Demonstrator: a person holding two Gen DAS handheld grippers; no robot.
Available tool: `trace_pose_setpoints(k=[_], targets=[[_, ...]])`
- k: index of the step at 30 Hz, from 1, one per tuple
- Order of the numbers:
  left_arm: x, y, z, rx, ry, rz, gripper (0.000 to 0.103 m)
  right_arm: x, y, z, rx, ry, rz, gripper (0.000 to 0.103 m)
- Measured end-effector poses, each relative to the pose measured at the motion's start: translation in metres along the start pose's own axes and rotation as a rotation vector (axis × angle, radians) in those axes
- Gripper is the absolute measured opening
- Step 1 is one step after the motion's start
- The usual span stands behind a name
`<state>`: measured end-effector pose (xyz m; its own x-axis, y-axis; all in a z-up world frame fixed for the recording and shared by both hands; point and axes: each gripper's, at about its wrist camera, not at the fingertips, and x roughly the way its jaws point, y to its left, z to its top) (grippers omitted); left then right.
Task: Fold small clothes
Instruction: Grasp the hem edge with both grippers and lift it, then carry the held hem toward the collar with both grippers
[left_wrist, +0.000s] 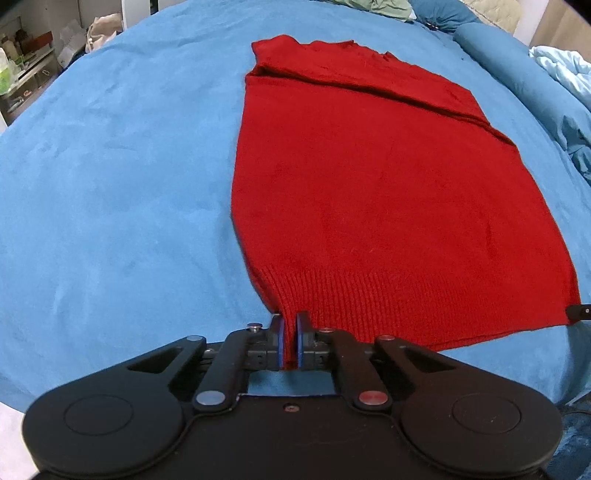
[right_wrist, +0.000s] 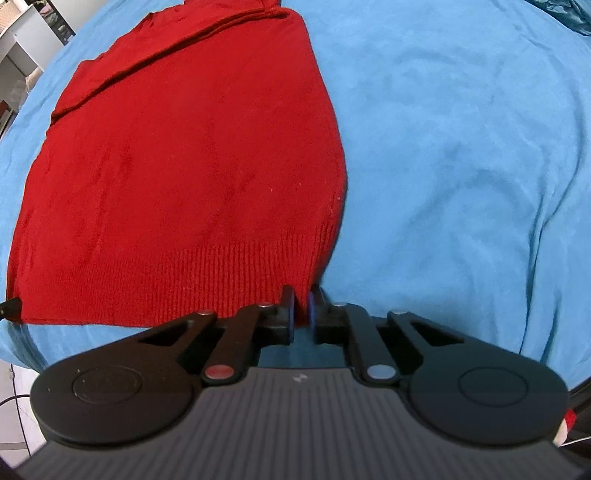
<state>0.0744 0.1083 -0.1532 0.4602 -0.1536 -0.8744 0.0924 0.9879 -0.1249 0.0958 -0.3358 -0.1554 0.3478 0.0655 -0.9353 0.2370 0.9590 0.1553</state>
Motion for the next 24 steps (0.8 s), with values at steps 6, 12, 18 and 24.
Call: trace_pose_setpoints(k=[6,12,18,24], targets=[[-0.042,0.005,0.019,-0.032,-0.069,-0.062,0.005,-0.042,-0.012,0.013,0.133,-0.1,0.148,0.022],[-0.09,0.015,0.081,-0.102,-0.211,-0.125,0.005,-0.094,-0.016,0.07,0.146,-0.275,0.273,0.021],[-0.088,0.023,0.195,-0.121,-0.371,-0.131,0.004,-0.1,-0.001,0.201,0.079,-0.364,0.357,0.021],[-0.01,0.007,0.316,-0.163,-0.434,-0.085,0.004,-0.03,0.023,0.343,0.033,-0.399,0.343,0.021]])
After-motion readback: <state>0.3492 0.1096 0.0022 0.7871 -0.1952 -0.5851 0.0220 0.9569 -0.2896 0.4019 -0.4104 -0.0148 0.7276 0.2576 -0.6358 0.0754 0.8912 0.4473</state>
